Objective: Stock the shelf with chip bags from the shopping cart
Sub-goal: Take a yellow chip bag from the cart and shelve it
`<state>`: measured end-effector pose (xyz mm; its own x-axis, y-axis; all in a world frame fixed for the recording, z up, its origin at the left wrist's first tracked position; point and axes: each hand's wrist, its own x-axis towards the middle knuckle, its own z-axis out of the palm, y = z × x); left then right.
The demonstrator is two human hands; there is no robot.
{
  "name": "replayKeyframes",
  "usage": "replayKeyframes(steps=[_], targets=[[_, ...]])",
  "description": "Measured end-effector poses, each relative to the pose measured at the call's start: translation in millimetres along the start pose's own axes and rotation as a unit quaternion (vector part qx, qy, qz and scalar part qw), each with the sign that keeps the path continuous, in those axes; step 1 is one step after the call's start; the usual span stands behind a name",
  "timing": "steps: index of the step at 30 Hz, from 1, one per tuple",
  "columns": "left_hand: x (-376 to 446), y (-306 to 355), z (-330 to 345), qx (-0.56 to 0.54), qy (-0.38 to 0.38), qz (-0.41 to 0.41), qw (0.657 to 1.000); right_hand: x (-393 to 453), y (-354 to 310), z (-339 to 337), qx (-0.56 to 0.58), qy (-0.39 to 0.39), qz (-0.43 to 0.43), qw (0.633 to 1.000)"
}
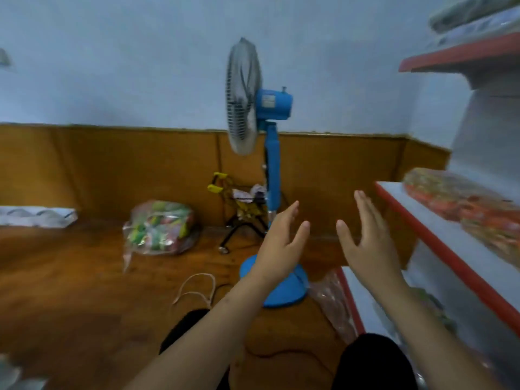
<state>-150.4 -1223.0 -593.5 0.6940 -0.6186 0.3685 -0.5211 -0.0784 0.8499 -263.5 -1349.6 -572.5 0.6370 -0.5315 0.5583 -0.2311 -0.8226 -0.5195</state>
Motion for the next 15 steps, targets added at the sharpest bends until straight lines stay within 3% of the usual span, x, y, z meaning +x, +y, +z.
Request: replayKeyframes(steps=[8,15], targets=[[-102,-89,-204,0.084,0.227,-0.110,0.964,-13,-158,160,0.156,-0.207,-0.144,0.955],[-242,-130,-320,0.130,0.408,-0.220,0.876,-79,-272,262,0.226,-0.389,-0.248,0.858]])
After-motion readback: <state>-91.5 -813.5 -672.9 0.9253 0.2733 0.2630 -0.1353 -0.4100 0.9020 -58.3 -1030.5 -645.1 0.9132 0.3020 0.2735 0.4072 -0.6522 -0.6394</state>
